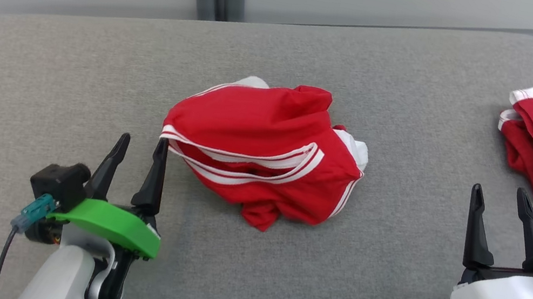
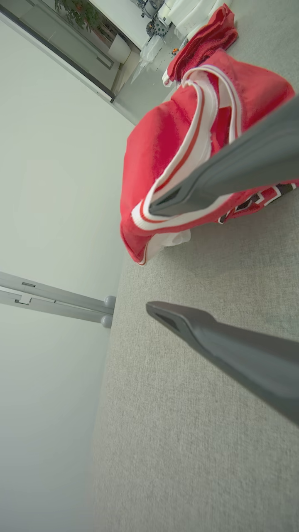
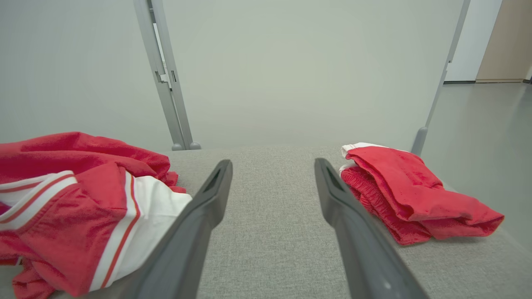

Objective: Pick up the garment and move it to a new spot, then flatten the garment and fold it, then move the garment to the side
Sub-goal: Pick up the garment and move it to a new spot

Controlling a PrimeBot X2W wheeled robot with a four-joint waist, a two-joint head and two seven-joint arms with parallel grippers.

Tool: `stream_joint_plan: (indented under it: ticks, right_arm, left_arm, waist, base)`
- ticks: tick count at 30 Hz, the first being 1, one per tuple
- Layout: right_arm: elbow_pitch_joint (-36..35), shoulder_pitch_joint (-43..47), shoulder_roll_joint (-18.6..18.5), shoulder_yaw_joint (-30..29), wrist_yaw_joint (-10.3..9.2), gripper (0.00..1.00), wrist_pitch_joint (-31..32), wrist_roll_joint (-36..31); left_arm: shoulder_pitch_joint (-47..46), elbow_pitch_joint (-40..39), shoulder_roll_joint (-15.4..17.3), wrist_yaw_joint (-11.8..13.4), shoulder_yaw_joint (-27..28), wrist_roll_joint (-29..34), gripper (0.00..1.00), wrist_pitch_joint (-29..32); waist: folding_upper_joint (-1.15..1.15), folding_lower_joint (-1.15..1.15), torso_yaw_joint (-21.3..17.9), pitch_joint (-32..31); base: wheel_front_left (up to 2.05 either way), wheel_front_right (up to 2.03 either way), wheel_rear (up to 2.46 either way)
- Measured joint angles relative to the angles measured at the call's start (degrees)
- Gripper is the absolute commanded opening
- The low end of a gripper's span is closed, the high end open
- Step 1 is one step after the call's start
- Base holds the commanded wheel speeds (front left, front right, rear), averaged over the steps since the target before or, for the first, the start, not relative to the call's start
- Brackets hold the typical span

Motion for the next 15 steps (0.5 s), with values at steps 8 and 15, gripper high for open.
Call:
stream_joint_plan:
  ticks: [8,15]
  right_arm:
    - [-0.03,0.57,0.21,0.04,0.00,1.00,0.00,-0.09]
    - [-0.20,0.95,0.75,0.16,0.00,1.00,0.00,-0.12]
  left_arm:
    - [3.81,-2.65,-0.29,-0.56,5.01,2.22,1.00,0.00]
    - [6.01,-8.20,-0.52,-0.76,10.47,9.31,1.00,-0.01]
  waist:
    - [0.00,0.00,3.51,-2.75]
    - [0.00,0.00,3.28,-3.36]
  base:
    - [0.00,0.00,0.00]
    - [0.00,0.00,0.00]
